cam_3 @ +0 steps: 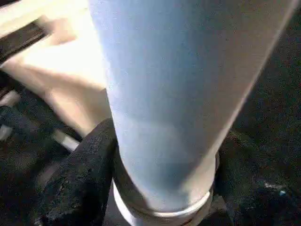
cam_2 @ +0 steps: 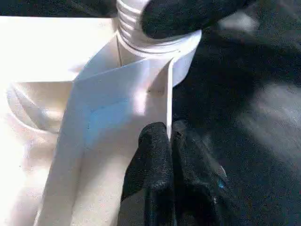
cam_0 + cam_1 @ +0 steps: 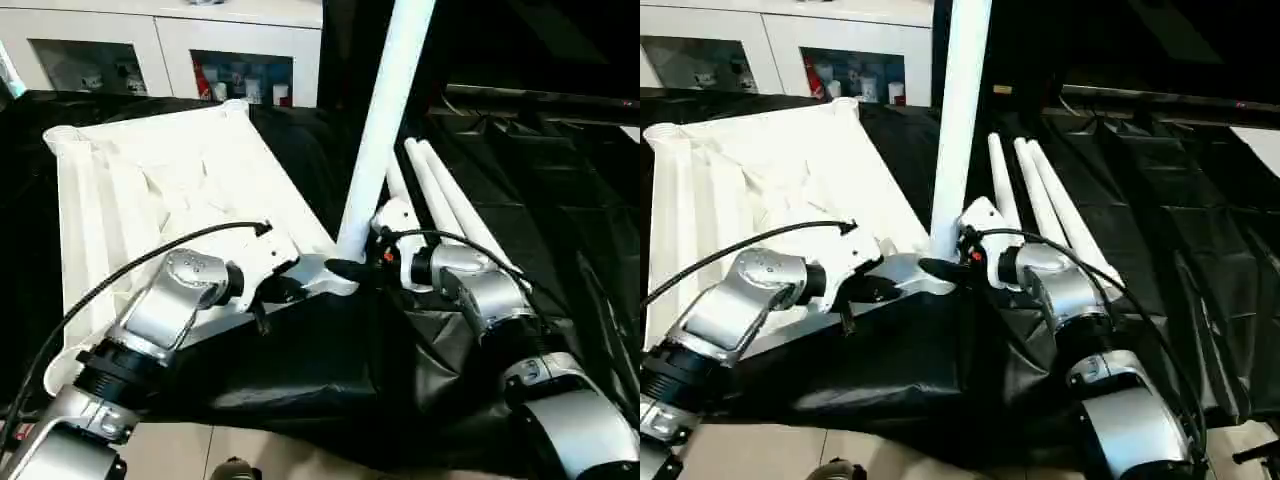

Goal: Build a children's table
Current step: Rotate leg to tighten

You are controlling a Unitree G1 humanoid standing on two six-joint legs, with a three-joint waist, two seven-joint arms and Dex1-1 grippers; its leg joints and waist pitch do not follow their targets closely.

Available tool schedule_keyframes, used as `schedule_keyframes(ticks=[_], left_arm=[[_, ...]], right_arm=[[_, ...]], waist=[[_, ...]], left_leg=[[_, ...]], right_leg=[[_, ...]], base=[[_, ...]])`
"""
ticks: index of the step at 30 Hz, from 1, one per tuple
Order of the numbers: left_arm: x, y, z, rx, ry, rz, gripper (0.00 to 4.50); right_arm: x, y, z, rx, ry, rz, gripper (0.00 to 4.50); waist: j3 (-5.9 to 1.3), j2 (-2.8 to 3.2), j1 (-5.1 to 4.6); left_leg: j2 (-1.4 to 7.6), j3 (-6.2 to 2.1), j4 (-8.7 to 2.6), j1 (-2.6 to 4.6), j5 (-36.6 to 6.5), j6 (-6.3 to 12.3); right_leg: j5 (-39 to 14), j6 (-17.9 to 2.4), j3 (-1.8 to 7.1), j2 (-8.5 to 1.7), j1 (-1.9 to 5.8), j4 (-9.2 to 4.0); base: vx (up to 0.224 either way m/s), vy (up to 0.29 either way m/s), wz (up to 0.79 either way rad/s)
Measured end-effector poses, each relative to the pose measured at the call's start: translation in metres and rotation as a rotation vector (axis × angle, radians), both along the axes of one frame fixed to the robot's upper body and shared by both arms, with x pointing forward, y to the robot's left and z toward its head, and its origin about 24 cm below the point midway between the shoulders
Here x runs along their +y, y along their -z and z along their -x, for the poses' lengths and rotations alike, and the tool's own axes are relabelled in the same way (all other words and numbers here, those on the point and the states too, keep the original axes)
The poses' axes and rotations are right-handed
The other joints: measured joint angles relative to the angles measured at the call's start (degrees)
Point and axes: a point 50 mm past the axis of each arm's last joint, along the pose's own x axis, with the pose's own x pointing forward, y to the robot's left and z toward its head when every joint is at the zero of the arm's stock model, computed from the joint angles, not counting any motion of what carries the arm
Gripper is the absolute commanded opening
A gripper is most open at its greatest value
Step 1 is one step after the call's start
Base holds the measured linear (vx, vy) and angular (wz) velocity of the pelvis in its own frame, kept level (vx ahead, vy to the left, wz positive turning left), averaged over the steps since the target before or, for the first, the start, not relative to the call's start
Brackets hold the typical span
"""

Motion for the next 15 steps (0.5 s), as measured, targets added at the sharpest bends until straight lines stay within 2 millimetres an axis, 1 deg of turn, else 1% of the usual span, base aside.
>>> schedule_keyframes(ticks=[2,4,6,7,10,15], left_arm=[[-0.003,0.001,-0.002,-0.001,-0.029,0.006,0.00],[-0.013,0.002,-0.010,-0.002,-0.086,0.015,0.00],[-0.027,0.002,-0.022,0.003,-0.189,0.015,0.00],[-0.031,0.002,-0.024,0.001,-0.208,0.008,0.00],[-0.035,0.003,-0.025,-0.011,-0.241,0.010,0.00],[-0.035,0.003,-0.025,-0.017,-0.247,0.003,0.00]], right_arm=[[0.002,0.000,-0.003,0.002,0.047,-0.001,2.72],[0.009,0.001,-0.007,0.008,0.136,-0.004,2.72],[0.022,0.001,-0.016,0.023,0.322,0.005,2.72],[0.025,0.000,-0.018,0.025,0.364,0.016,2.72],[0.031,-0.002,-0.021,0.025,0.424,0.027,2.72],[0.034,-0.002,-0.022,0.029,0.441,0.031,2.72]], waist=[[0.00,0.00,-0.15],[0.00,0.01,-0.15],[0.00,0.03,-0.25],[0.00,0.03,-0.32],[-0.01,0.01,-0.58],[-0.02,0.01,-0.68]], left_leg=[[0.00,0.00,0.04,0.03,0.00,0.00],[0.02,0.00,0.09,0.07,0.02,-0.03],[0.03,0.01,0.13,0.17,0.05,-0.08],[0.03,0.01,0.12,0.18,0.05,-0.09],[0.03,0.02,0.05,0.19,0.04,-0.08],[0.06,0.02,0.03,0.19,0.04,-0.08]], right_leg=[[0.06,0.00,0.03,0.00,0.01,0.01],[0.14,0.00,0.03,0.00,0.03,0.02],[0.24,-0.01,0.05,0.00,0.08,0.05],[0.26,-0.02,0.05,0.00,0.06,0.02],[0.25,0.00,0.04,0.00,0.07,-0.04],[0.24,0.02,0.02,0.02,0.05,-0.04]], base=[[0.000,0.000,0.00],[0.000,0.000,0.00],[0.000,0.000,0.00],[0.000,0.000,0.00],[0.000,0.000,0.00],[0.000,0.000,0.00]])
